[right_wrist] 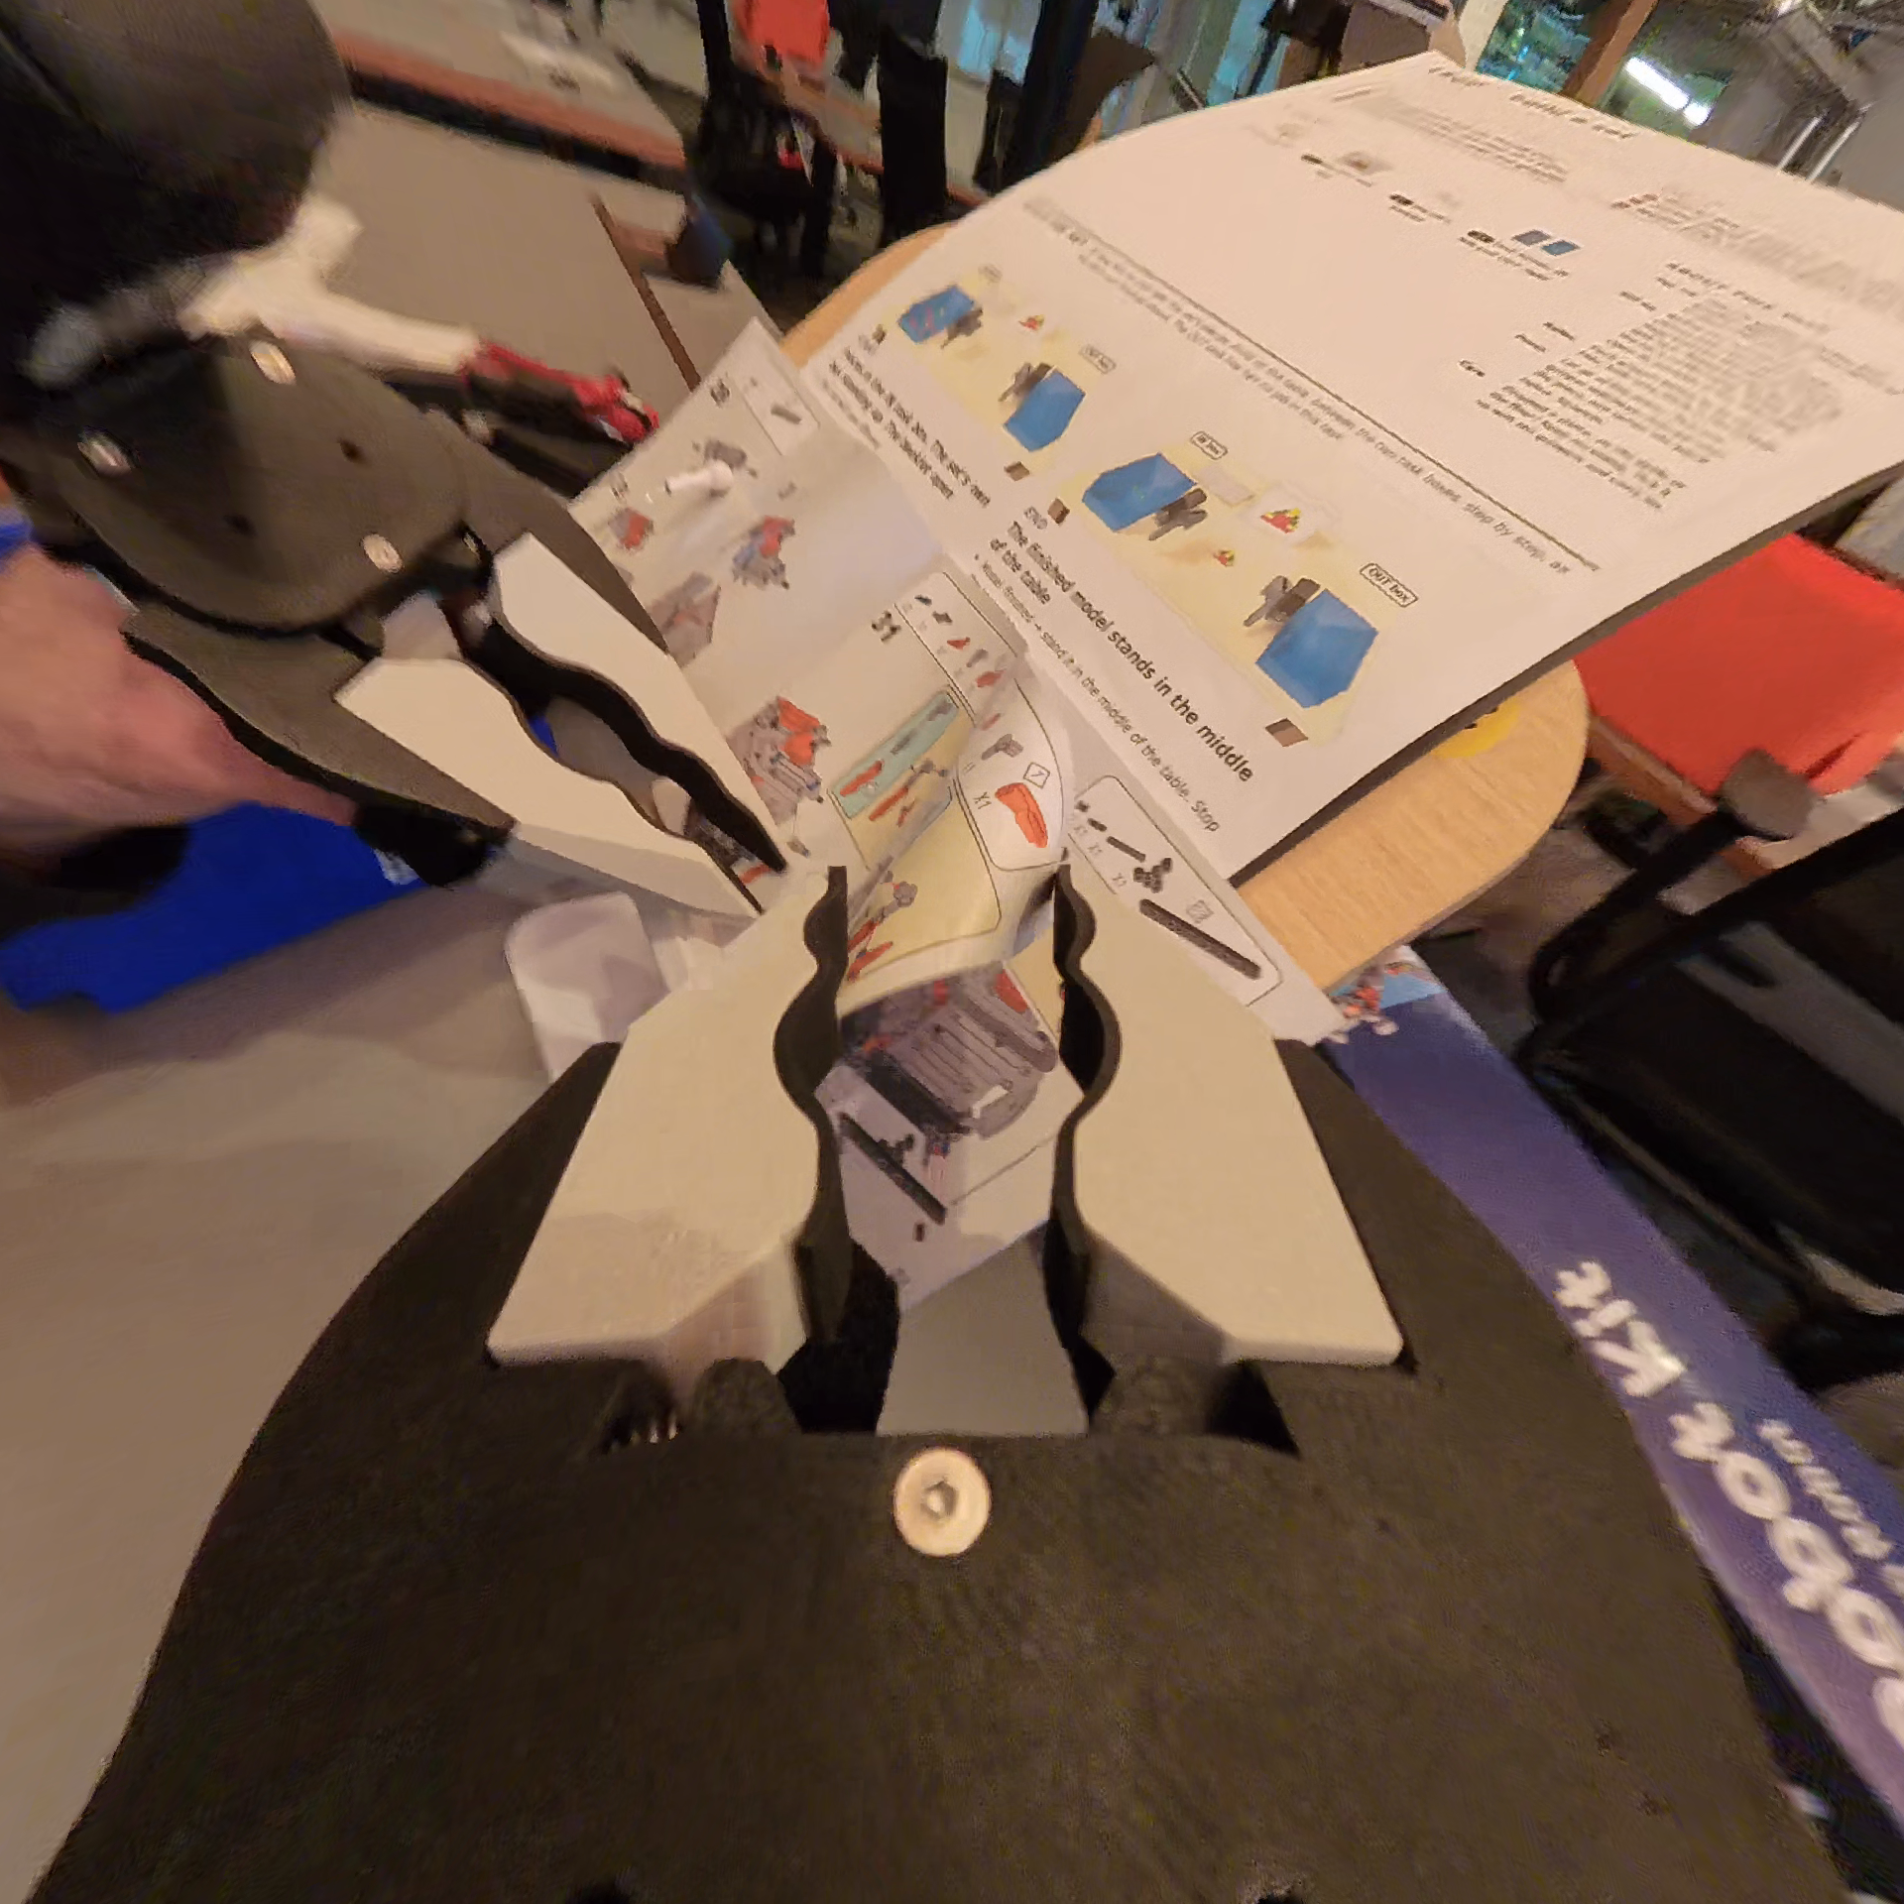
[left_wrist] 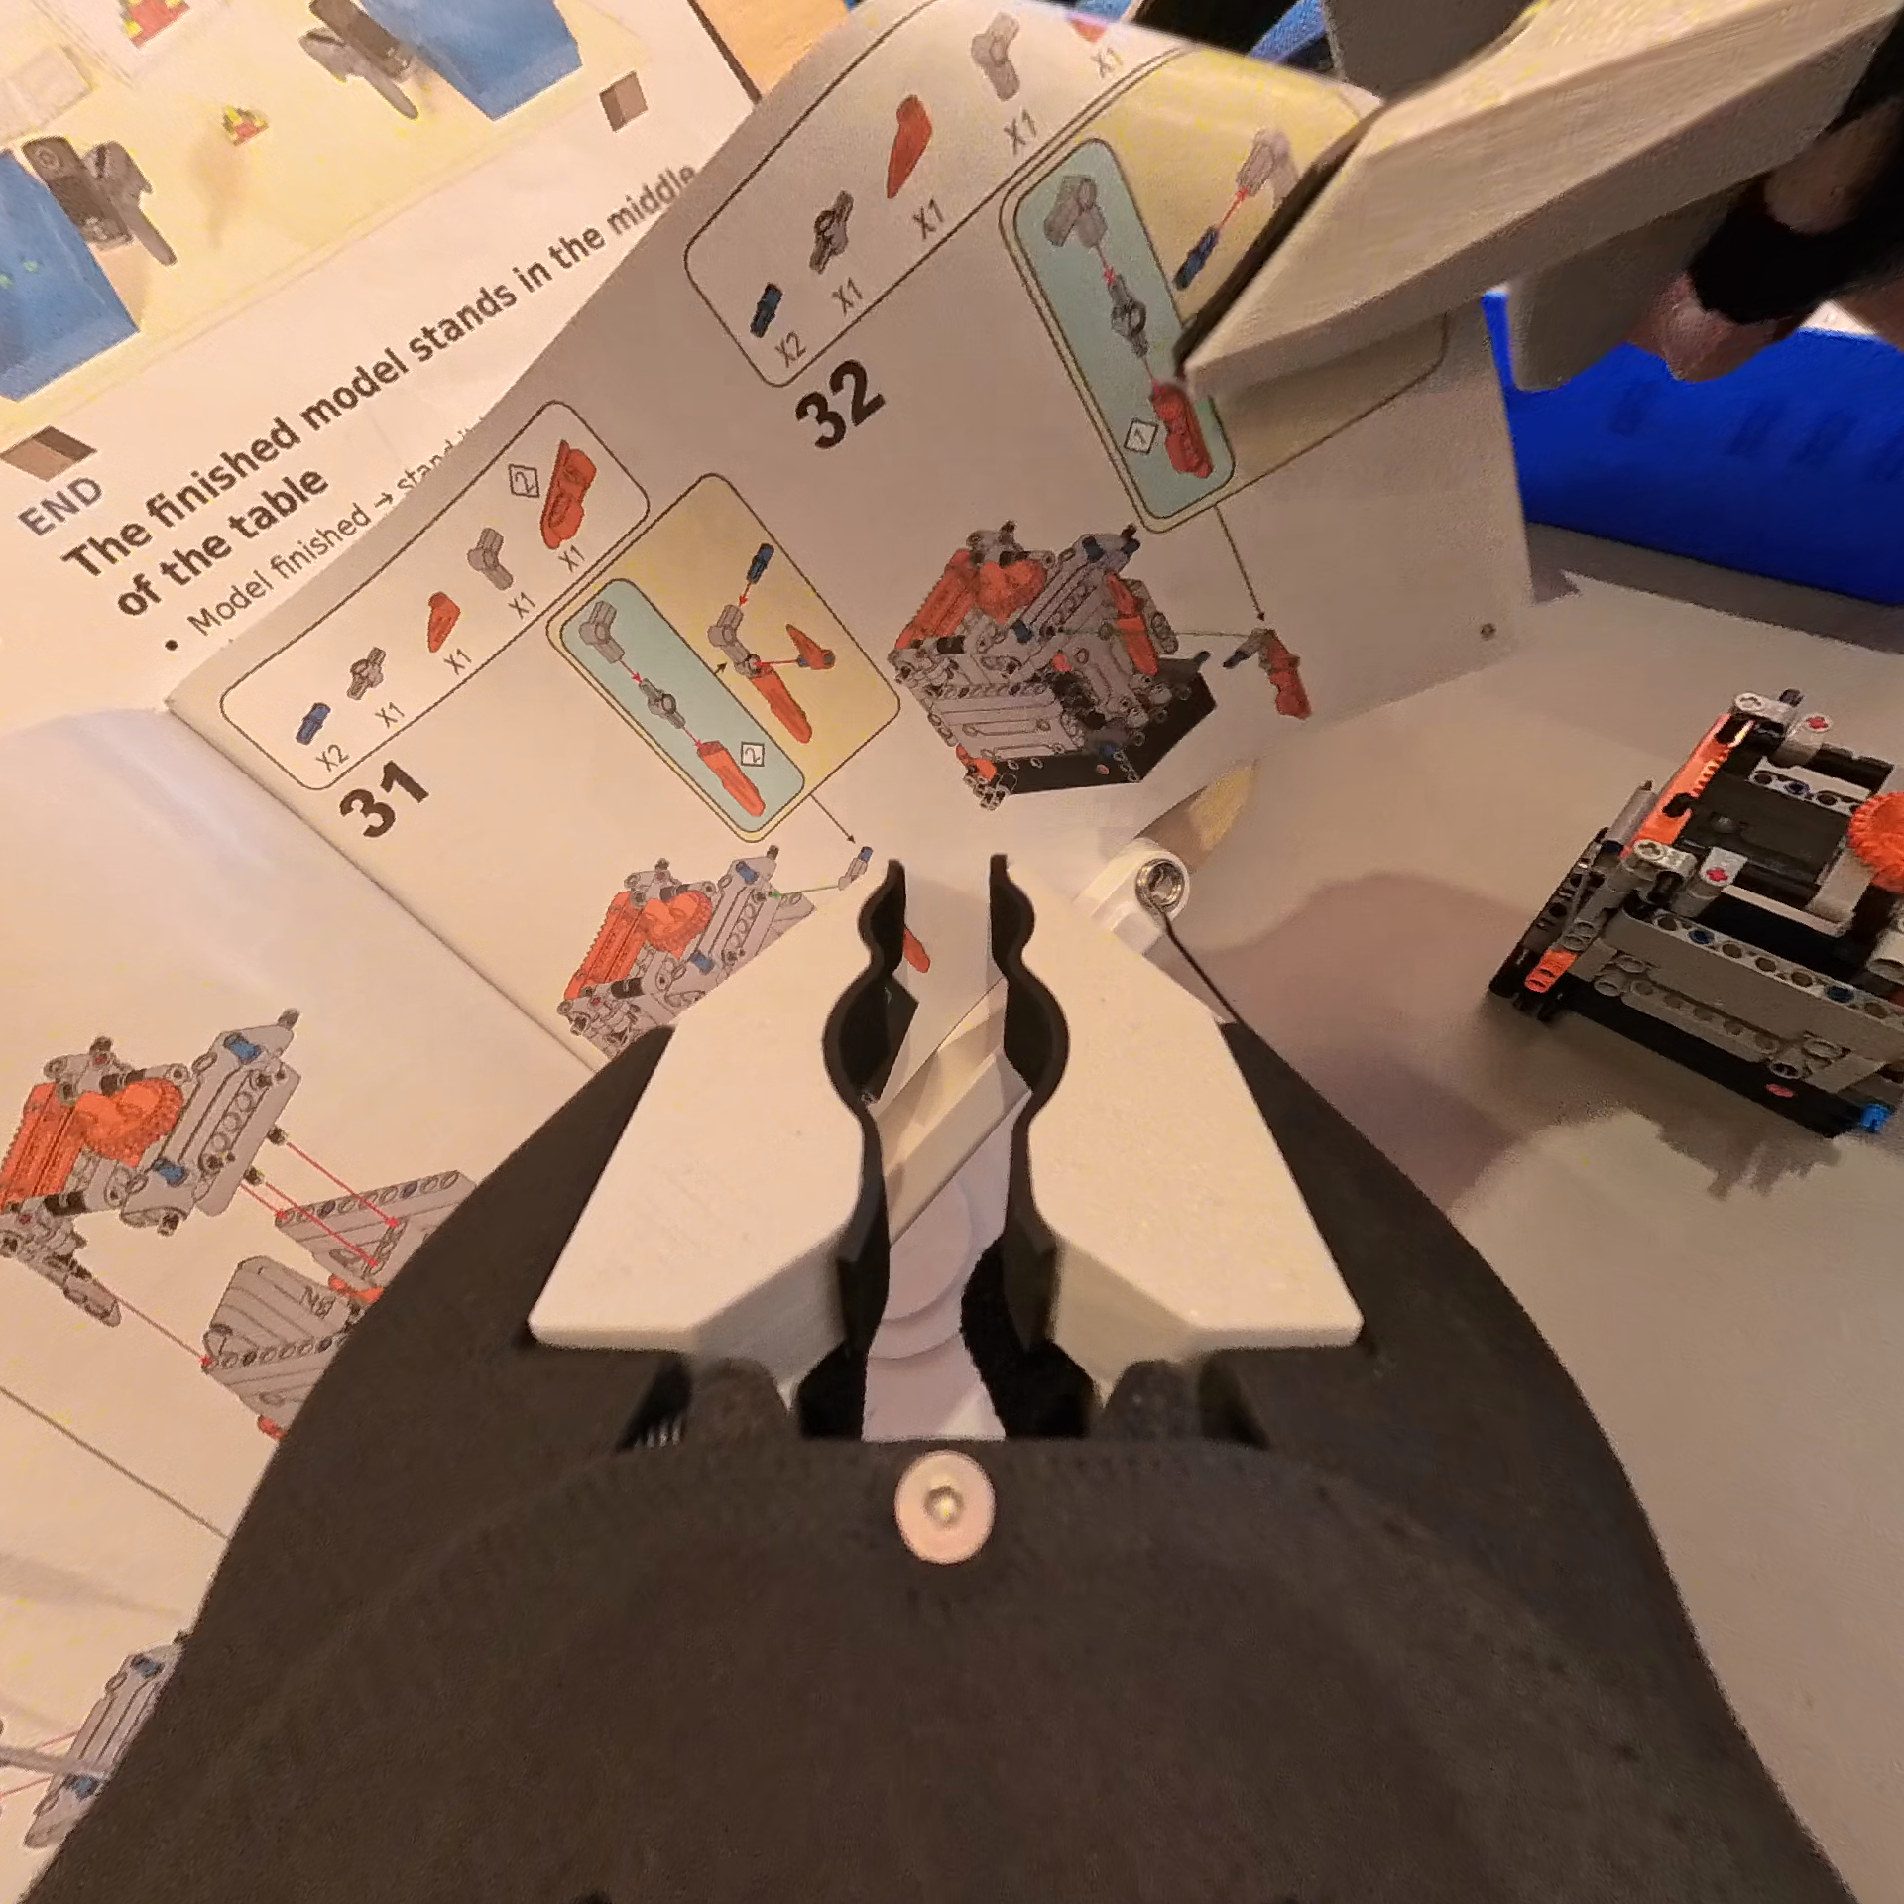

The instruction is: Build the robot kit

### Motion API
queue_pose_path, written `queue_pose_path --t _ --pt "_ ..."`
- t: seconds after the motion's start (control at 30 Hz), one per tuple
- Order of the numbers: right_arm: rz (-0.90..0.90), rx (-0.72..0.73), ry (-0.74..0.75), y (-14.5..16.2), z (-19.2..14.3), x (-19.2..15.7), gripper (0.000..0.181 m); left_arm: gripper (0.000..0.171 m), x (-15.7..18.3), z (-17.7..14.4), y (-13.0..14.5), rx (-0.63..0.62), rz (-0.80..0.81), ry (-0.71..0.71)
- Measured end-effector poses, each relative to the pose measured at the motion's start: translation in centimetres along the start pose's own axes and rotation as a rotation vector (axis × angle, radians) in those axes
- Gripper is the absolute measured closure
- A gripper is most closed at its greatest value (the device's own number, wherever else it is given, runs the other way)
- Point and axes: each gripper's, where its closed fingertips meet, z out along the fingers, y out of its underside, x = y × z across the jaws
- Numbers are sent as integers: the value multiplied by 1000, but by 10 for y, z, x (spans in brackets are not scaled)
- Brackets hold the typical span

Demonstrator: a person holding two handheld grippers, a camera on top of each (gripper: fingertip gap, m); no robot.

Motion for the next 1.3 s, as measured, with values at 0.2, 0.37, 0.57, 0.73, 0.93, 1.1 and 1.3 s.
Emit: queue_pose_path --t 0.2,0.37,0.57,0.73,0.93,1.1,1.3 --pt "349 74 -181 -2 -11 -14 135 157 1 1 -3 9 -20 0" --pt "474 133 -350 -12 -20 -39 141 156 1 1 -3 18 -58 24" --pt "438 137 -394 -7 -10 -52 146 149 8 -1 -8 48 -80 77" --pt "412 150 -440 -10 -5 -63 142 135 24 -19 -33 214 -198 289" --pt "412 155 -507 -10 0 -71 135 124 24 -56 -61 450 -412 565" --pt "423 169 -513 -9 0 -69 138 127 27 -58 -63 479 -462 641" --pt "409 159 -505 -7 2 -69 141 129 30 -53 -63 474 -470 650"
